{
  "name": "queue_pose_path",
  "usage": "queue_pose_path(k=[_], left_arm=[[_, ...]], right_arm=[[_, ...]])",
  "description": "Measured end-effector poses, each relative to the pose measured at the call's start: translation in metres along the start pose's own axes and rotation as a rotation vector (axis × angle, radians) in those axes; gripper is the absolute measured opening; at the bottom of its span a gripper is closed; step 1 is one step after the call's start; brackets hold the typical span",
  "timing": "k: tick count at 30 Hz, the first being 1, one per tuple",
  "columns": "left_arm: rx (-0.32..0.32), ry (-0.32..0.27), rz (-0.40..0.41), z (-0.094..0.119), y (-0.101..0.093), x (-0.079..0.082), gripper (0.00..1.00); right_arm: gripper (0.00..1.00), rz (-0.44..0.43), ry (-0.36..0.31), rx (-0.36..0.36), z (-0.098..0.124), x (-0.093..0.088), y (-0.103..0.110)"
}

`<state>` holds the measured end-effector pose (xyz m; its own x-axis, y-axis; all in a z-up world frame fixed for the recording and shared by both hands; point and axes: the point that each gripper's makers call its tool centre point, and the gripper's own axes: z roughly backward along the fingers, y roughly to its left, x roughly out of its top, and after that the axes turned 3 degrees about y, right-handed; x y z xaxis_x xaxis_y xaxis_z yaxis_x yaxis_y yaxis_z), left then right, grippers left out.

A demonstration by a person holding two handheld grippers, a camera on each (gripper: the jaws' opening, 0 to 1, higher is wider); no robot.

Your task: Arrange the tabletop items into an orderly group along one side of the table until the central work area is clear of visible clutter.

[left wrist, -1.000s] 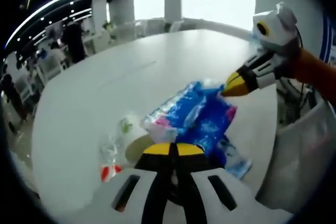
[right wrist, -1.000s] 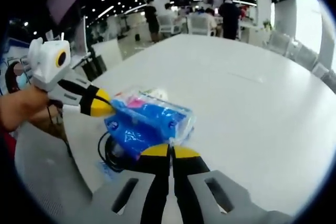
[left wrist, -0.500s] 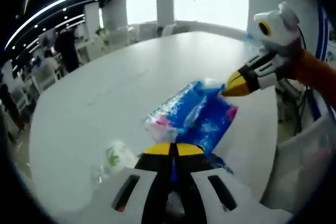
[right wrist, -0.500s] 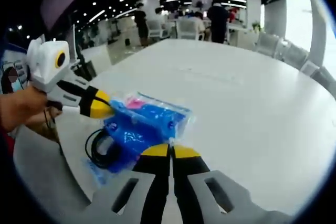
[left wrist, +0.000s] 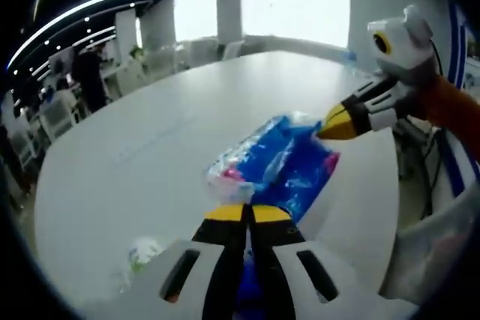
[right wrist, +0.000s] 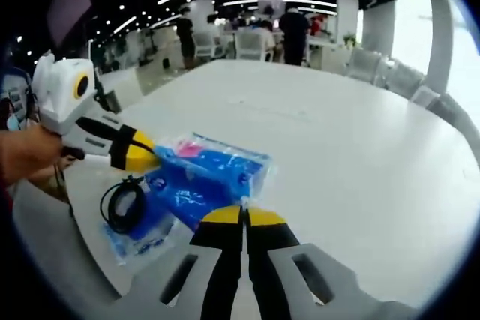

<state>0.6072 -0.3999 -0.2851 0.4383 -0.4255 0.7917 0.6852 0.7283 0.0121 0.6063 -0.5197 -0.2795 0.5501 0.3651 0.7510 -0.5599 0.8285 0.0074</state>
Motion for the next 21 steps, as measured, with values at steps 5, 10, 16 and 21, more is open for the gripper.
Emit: queue_pose_path(k=[5,10,16,21], left_arm=[[-0.011,-0.012,0.001,-0.013,-0.006,0.006,0.00],[-0.017,-0.034,0.009,-0.029,-0.011,0.011,0.00],[-0.021,-0.048,-0.004,-0.049,-0.015,0.012,0.00],[-0.019,-0.058,-0.019,-0.062,-0.015,0.014,0.00]], right_arm=[[0.01,-0.013,-0.002,-0.022,0.001,-0.003,-0.016],[0.01,-0.014,0.002,-0.050,-0.001,-0.010,-0.031],[0.01,0.002,0.013,-0.079,-0.010,-0.019,-0.048],[0.01,0.033,0.016,-0.097,-0.020,-0.022,-0.061]])
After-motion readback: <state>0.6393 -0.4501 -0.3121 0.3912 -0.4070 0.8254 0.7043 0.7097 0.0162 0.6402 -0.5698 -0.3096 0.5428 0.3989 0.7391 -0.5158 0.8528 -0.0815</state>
